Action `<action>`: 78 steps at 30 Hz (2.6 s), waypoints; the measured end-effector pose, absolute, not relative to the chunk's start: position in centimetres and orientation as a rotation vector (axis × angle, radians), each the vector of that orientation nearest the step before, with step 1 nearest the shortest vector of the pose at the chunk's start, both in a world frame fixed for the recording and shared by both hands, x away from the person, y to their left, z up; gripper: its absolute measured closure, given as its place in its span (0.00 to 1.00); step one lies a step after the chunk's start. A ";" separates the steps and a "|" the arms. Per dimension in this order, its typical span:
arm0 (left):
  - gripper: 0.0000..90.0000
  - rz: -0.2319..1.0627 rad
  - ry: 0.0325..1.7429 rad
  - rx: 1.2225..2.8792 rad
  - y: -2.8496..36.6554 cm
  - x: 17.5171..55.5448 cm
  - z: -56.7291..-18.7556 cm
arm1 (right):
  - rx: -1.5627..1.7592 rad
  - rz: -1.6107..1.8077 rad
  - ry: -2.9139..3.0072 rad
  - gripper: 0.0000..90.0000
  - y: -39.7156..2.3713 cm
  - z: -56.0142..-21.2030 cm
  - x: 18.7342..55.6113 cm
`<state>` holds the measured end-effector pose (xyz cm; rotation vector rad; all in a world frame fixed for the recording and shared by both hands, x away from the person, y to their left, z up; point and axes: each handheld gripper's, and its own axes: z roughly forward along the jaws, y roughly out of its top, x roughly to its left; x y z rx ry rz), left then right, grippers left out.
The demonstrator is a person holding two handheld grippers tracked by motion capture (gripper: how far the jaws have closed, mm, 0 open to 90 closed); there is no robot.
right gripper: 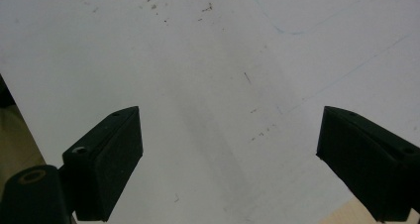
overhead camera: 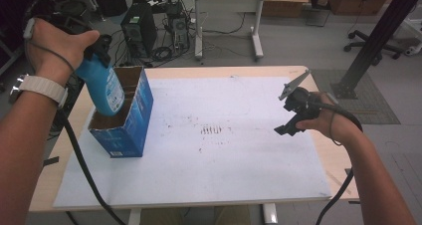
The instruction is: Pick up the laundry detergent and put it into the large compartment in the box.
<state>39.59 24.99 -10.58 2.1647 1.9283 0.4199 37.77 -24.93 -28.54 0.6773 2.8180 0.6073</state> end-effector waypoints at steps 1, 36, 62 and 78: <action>0.42 0.421 1.933 2.155 25.2 39.6 -10.9 | 0.681 0.605 2.817 0.12 -24.9 -28.6 37.8; 0.42 0.368 1.931 2.186 25.8 41.1 -18.4 | 0.698 0.595 2.823 0.12 -25.2 -29.2 38.1; 0.42 0.361 1.923 2.219 25.6 41.7 -22.9 | 0.709 0.591 2.831 0.12 -25.4 -29.7 38.3; 0.42 0.356 1.917 2.231 25.6 41.9 -25.1 | 0.718 0.589 2.833 0.12 -25.5 -29.9 38.2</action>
